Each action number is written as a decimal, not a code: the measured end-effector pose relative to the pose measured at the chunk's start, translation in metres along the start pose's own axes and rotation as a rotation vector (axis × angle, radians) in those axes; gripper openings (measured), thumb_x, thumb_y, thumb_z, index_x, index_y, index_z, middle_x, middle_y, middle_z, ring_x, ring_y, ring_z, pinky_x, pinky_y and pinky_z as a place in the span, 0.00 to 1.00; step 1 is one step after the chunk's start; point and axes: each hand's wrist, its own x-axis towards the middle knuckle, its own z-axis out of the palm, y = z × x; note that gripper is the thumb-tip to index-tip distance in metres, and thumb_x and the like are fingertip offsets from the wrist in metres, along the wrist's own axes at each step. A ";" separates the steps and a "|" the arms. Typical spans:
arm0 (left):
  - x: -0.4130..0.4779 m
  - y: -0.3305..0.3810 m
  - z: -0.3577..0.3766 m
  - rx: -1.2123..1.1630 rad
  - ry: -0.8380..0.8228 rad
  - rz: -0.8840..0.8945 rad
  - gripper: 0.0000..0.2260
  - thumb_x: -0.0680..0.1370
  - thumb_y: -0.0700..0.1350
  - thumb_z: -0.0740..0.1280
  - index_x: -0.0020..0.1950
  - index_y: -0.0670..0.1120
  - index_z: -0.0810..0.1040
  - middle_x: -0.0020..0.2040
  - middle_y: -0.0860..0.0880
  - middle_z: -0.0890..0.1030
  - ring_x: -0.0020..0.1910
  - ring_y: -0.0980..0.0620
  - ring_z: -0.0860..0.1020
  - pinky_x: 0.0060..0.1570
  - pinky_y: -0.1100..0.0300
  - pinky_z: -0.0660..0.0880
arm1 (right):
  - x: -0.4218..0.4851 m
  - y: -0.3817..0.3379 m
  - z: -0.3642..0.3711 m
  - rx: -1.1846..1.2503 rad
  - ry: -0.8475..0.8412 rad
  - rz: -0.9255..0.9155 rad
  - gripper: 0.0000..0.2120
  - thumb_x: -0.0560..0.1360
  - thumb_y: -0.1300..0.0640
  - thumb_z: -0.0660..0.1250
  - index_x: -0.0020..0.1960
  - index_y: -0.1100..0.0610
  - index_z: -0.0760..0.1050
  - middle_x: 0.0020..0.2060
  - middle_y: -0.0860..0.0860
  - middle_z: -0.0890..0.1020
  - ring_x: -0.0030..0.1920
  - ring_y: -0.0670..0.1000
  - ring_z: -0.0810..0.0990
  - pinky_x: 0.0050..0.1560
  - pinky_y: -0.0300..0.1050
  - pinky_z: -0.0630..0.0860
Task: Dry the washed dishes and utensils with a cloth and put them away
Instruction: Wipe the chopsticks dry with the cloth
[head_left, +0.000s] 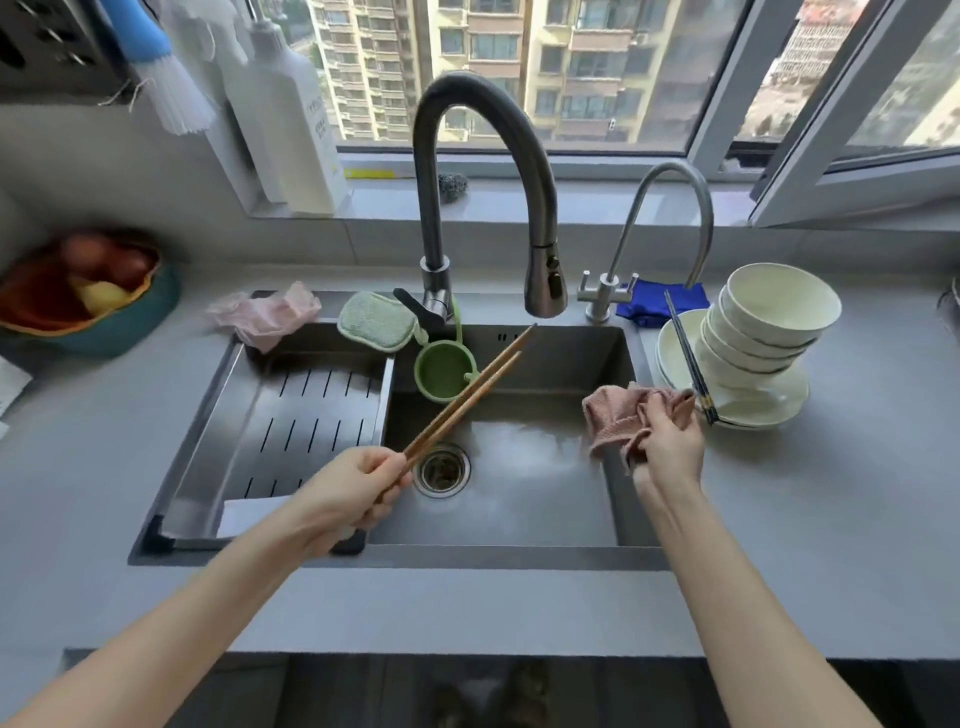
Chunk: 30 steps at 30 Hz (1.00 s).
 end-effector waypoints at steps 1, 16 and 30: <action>0.003 -0.001 0.004 -0.019 0.021 0.013 0.13 0.82 0.43 0.56 0.41 0.42 0.74 0.28 0.50 0.68 0.25 0.55 0.64 0.22 0.68 0.59 | -0.012 0.004 -0.002 0.022 -0.105 0.078 0.05 0.80 0.63 0.60 0.53 0.58 0.74 0.45 0.56 0.83 0.41 0.49 0.84 0.43 0.47 0.81; 0.018 0.023 0.047 0.091 -0.072 -0.070 0.16 0.80 0.51 0.61 0.48 0.41 0.83 0.40 0.47 0.84 0.39 0.51 0.83 0.42 0.57 0.80 | -0.052 0.031 0.020 -0.599 -0.697 -0.136 0.13 0.71 0.78 0.61 0.41 0.60 0.72 0.34 0.48 0.77 0.38 0.44 0.76 0.41 0.39 0.73; 0.082 0.050 0.048 -0.446 0.125 0.188 0.10 0.82 0.43 0.57 0.48 0.43 0.76 0.42 0.47 0.85 0.45 0.49 0.82 0.55 0.50 0.75 | -0.026 0.011 0.037 -0.972 -1.169 -0.116 0.09 0.68 0.74 0.69 0.41 0.62 0.77 0.36 0.44 0.78 0.39 0.40 0.75 0.43 0.33 0.72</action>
